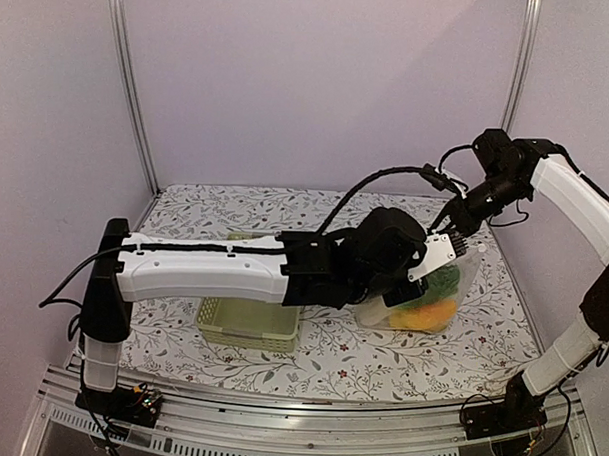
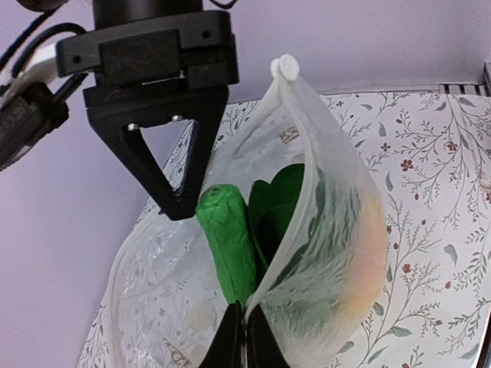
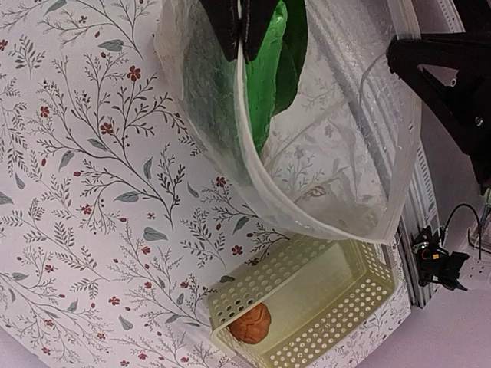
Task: Place the food in the zip-top bag and seal the zipper
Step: Pass from the left arm to the right, then pick up the fake vegetable from the bin.
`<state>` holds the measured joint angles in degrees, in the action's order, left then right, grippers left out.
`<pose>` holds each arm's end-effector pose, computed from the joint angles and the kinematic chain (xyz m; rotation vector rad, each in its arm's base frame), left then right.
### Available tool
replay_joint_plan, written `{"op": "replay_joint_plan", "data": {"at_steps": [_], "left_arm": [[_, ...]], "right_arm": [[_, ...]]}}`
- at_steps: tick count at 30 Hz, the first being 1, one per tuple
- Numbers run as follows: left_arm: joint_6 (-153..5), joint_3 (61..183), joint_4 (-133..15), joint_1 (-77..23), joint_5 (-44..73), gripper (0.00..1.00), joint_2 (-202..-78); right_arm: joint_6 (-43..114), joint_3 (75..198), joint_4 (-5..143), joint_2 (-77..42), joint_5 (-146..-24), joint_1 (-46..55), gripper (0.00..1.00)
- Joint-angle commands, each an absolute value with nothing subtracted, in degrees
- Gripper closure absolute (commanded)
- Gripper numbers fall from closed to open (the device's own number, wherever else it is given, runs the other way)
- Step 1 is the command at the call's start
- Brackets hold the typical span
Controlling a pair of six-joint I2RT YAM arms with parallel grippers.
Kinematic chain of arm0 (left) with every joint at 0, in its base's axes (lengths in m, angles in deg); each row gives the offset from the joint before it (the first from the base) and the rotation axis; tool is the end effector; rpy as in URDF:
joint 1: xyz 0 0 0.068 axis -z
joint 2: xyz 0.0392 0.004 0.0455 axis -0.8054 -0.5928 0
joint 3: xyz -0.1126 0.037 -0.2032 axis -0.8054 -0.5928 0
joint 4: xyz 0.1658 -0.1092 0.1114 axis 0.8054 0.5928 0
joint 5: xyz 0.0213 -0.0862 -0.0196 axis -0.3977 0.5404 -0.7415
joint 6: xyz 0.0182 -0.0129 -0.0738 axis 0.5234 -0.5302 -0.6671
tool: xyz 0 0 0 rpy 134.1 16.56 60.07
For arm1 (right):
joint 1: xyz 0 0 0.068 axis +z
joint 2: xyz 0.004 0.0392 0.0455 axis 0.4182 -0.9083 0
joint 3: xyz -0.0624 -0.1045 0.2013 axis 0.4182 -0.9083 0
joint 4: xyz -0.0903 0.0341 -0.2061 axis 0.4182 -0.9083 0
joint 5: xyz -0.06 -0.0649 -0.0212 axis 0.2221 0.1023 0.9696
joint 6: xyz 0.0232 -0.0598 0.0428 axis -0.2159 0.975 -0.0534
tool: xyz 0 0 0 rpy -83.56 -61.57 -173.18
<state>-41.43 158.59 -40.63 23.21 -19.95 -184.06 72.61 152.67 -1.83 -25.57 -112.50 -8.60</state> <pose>0.1339 -0.4464 0.2695 1.2980 1.5140 -0.1677 0.2466 0.1105 0.2896 -1.1721 2.3319 0.7569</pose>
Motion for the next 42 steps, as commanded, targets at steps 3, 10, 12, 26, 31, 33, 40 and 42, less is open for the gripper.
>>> {"op": "replay_joint_plan", "data": {"at_steps": [3,10,12,26,31,33,40,42], "left_arm": [[-44.5,158.6,-43.7,21.7,-25.9,0.90,-184.5],[-45.1,155.9,-45.5,21.7,-24.5,0.72,-183.3],[-45.1,154.3,-46.1,21.9,-24.3,0.66,-182.3],[-48.0,131.4,-62.6,22.7,-22.1,0.35,-158.7],[-62.2,126.7,-53.4,14.0,-27.0,0.25,-155.1],[-67.7,125.0,-48.0,10.0,-26.1,0.25,-154.8],[-80.1,119.0,-40.9,-0.1,-22.9,0.26,-155.7],[-82.8,117.9,-40.4,-2.9,-19.9,0.27,-156.5]], "right_arm": [[70.9,152.1,0.3,-25.4,-115.1,-8.3,1.00],[69.2,151.7,3.2,-25.1,-113.3,-8.3,1.00],[68.6,150.2,4.7,-25.4,-112.6,-8.3,1.00],[67.4,149.1,7.9,-26.8,-113.5,-9.5,1.00],[67.5,148.5,8.5,-27.0,-114.2,-10.2,1.00],[67.6,148.0,8.8,-27.0,-114.3,-10.5,1.00],[67.6,147.1,9.2,-27.0,-115.3,-10.7,1.00],[67.6,146.9,9.1,-27.0,-115.2,-10.8,1.00]]}}
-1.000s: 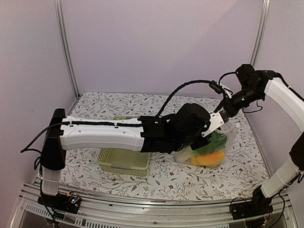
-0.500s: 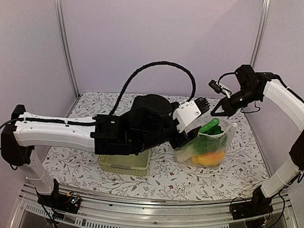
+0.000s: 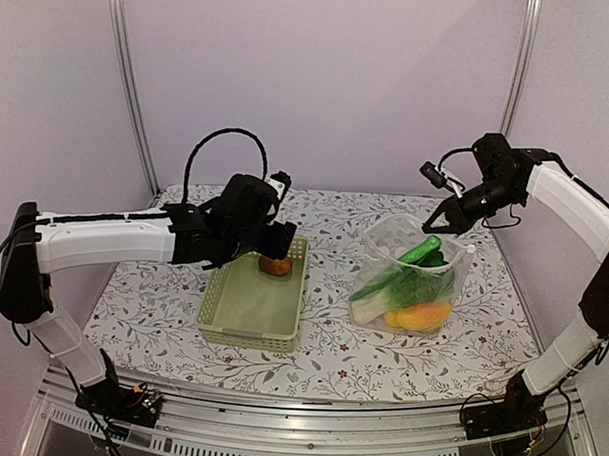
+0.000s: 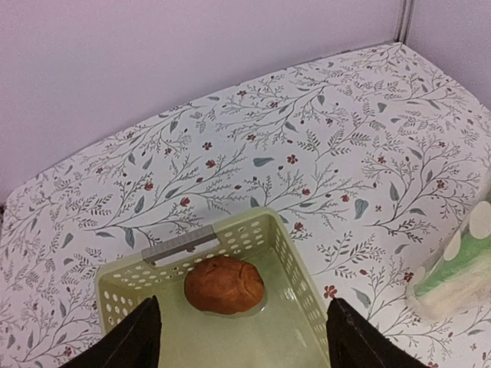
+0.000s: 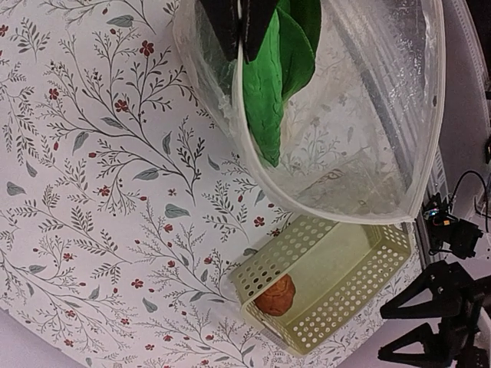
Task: Place the food in the zip-top bag and seal the zipper
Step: Pick up the fake vegetable from the bin.
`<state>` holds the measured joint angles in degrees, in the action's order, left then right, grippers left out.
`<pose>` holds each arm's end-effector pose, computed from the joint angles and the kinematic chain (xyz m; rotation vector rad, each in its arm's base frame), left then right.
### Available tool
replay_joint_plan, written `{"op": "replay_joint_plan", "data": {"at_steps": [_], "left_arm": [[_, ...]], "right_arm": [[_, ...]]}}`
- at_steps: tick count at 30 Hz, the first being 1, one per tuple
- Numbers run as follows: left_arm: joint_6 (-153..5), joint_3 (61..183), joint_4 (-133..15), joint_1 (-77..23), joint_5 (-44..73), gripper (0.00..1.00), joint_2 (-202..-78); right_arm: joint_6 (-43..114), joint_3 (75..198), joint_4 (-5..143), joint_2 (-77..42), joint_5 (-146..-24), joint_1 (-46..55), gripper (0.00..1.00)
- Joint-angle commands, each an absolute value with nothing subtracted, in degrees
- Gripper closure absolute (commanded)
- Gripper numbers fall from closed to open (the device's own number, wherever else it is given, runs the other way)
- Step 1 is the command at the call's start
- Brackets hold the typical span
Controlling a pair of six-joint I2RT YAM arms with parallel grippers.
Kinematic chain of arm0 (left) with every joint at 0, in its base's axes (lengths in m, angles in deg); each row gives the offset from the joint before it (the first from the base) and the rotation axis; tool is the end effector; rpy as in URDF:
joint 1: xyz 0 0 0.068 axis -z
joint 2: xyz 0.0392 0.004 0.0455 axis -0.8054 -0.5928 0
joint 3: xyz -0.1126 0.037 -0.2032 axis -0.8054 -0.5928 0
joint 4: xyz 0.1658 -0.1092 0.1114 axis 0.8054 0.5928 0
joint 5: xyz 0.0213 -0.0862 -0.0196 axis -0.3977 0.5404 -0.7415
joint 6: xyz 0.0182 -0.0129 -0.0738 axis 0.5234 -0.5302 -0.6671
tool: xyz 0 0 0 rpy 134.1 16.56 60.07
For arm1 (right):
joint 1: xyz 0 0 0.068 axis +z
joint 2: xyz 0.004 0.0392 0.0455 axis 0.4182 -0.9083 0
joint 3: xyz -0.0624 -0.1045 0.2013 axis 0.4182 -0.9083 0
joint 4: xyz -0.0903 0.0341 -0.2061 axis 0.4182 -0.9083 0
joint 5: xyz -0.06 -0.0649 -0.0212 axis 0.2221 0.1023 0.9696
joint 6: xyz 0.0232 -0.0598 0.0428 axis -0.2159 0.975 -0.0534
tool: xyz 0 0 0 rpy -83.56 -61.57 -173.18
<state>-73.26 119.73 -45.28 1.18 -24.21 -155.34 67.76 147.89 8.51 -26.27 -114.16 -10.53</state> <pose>0.2284 -0.2665 0.2505 0.4726 2.0005 -0.1464 0.2672 0.1080 0.2750 -1.0431 2.3097 0.7774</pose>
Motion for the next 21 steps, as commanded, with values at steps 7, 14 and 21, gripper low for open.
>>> {"op": "replay_joint_plan", "data": {"at_steps": [7,14,21], "left_arm": [[-90.5,119.7,-37.8,-9.0,-15.7,0.19,-163.1],[-91.4,124.7,-36.8,-11.0,-13.3,0.00,-171.8],[-88.7,129.2,-36.0,-11.0,-12.4,0.00,-178.1]], "right_arm": [[67.7,146.0,9.3,-26.7,-115.6,-10.8,1.00],[67.9,145.0,9.4,-26.3,-116.0,-10.8,1.00],[67.9,144.8,9.4,-26.1,-116.4,-10.8,1.00]]}}
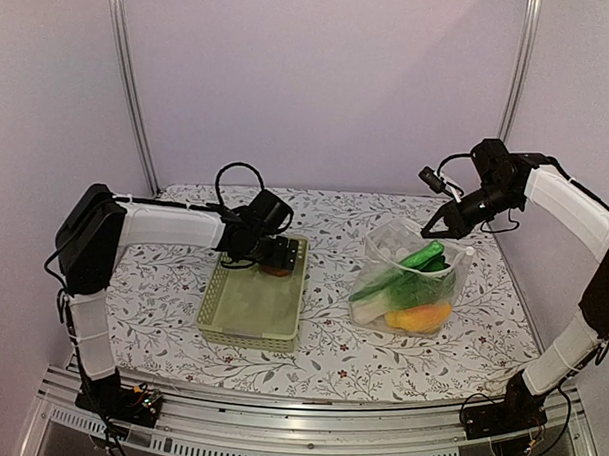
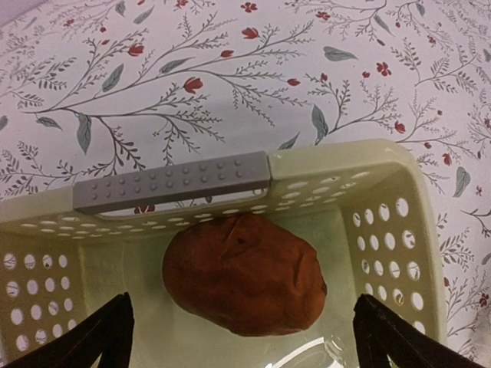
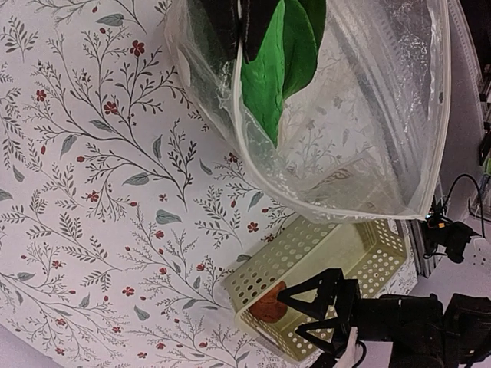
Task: Place the food in the zip-top bag and seal the zipper
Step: Pick up the fake vegetable from the bin.
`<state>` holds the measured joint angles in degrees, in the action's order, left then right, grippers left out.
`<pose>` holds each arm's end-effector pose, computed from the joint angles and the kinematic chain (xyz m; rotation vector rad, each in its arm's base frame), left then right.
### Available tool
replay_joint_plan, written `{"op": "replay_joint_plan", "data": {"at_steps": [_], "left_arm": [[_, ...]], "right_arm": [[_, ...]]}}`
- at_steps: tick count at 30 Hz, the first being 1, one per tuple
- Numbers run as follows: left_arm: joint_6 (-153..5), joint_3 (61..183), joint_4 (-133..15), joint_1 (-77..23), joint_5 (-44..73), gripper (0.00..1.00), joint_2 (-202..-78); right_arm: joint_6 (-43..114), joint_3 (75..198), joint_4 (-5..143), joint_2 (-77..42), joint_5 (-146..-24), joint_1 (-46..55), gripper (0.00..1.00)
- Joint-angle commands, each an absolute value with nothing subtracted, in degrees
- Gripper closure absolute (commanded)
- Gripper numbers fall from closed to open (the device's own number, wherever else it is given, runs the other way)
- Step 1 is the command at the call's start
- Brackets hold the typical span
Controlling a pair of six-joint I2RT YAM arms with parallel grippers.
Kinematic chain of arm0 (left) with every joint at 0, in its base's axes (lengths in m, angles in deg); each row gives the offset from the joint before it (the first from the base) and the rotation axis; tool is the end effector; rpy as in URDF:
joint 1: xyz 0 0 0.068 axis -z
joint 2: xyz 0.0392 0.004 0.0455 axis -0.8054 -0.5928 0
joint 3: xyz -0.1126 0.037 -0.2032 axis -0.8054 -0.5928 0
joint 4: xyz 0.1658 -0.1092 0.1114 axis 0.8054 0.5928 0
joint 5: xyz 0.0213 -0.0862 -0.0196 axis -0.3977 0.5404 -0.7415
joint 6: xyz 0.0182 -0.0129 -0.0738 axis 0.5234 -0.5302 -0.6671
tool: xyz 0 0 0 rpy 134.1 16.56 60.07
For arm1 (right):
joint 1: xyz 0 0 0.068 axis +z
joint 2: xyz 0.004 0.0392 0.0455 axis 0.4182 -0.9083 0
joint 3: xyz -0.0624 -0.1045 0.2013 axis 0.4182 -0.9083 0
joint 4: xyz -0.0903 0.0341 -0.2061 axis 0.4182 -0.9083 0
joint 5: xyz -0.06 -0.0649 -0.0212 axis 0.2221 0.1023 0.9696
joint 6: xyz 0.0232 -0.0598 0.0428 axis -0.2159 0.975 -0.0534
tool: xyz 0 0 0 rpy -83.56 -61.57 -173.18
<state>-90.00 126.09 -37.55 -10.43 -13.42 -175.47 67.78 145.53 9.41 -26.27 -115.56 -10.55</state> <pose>0.2963 -0.2482 0.1450 0.1864 2.4336 -0.1199 0.2656 0.1088 0.2658 -1.0444 2.3215 0.8185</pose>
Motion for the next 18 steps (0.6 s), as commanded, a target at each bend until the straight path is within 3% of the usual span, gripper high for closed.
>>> {"op": "replay_joint_plan", "data": {"at_steps": [1,18], "left_arm": [[-88.4,129.9,-35.5,-11.0,-12.7,0.00,-179.0],[-87.3,135.5,-31.3,-11.3,-14.8,0.00,-186.9]], "right_arm": [[67.9,144.9,9.4,-26.2,-116.5,-10.8,1.00],[68.0,144.9,9.2,-26.6,-117.1,-10.8,1.00]]}}
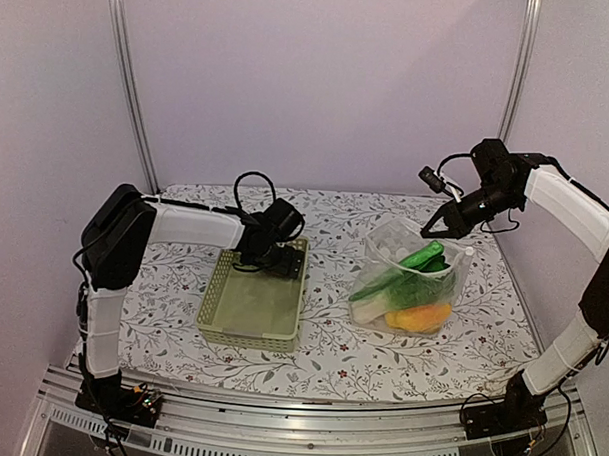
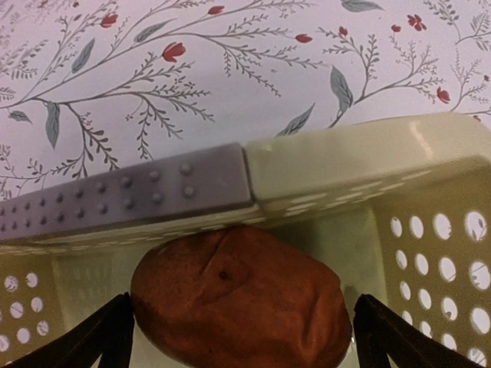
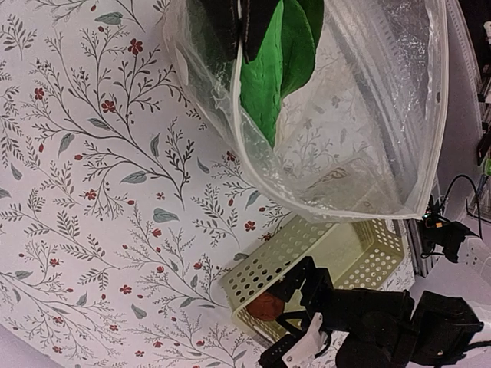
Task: Place the food in the zip-top bag and seal the zipper
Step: Pick up the fake vegetable from the bin, then place the fake vegetable in the zipper food storage bag.
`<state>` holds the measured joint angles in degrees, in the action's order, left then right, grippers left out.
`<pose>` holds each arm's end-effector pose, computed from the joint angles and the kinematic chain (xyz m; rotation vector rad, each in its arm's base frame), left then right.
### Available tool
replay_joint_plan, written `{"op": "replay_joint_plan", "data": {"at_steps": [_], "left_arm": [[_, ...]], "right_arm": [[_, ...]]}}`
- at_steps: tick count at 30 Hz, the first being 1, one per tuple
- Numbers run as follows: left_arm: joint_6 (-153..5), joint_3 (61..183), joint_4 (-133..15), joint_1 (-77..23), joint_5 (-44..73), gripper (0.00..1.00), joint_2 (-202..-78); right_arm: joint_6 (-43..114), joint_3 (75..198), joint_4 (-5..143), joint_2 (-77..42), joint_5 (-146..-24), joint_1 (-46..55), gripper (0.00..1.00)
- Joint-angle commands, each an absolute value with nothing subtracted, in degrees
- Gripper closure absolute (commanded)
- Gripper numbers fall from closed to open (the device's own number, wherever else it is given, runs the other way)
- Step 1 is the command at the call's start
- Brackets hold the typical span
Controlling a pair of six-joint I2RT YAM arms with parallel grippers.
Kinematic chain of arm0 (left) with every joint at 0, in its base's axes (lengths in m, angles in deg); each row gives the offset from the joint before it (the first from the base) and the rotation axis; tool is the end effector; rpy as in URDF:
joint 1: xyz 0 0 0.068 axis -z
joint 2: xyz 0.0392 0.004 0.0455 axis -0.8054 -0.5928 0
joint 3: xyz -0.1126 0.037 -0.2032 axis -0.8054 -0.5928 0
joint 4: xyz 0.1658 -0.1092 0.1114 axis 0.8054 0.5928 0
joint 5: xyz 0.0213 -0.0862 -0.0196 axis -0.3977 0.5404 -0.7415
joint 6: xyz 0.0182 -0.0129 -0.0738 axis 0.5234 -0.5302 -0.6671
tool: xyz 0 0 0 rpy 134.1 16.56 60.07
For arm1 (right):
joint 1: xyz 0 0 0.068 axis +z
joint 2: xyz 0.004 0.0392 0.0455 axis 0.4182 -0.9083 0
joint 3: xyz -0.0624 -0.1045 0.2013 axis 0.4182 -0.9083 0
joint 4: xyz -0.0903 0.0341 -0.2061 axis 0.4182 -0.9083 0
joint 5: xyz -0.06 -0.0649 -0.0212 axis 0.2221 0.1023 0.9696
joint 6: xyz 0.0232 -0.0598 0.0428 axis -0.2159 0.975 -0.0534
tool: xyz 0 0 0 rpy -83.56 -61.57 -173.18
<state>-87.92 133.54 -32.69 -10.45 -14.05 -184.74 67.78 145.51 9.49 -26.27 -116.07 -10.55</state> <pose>0.3093 -0.2593 0.1145 0.2621 2.5151 -0.0048 0.2654 0.1093 0.2661 -1.0453 2.3159 0.8293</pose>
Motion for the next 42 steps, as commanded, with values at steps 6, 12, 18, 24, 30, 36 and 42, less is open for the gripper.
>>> {"op": "replay_joint_plan", "data": {"at_steps": [6,12,18,24,30,36,42], "left_arm": [[-87.2,136.0,-31.4,-11.6,-14.5,0.08,-187.9],[-87.6,135.4,-31.1,-11.8,-15.7,0.20,-186.5],[-86.9,133.5,-29.8,-11.5,-14.7,0.33,-181.6],[-86.7,133.2,-25.5,-8.3,-17.4,0.33,-173.3],[-81.9,136.9,-27.0,-2.5,-19.4,0.33,-166.5],[-71.7,141.0,-36.6,6.5,-19.1,0.33,-163.9],[-63.6,147.4,-42.3,13.4,-17.6,0.32,-167.0]], "right_arm": [[67.9,144.6,9.2,-26.4,-117.1,-10.8,1.00],[67.9,144.2,9.3,-26.1,-117.0,-10.8,1.00],[68.0,144.1,9.4,-26.1,-116.9,-10.8,1.00],[68.0,144.2,9.4,-26.0,-116.8,-10.8,1.00],[67.9,144.7,9.3,-26.0,-116.9,-10.8,1.00],[67.8,144.8,9.4,-25.7,-116.7,-10.8,1.00],[67.6,144.5,9.5,-25.1,-116.6,-10.8,1.00]]}}
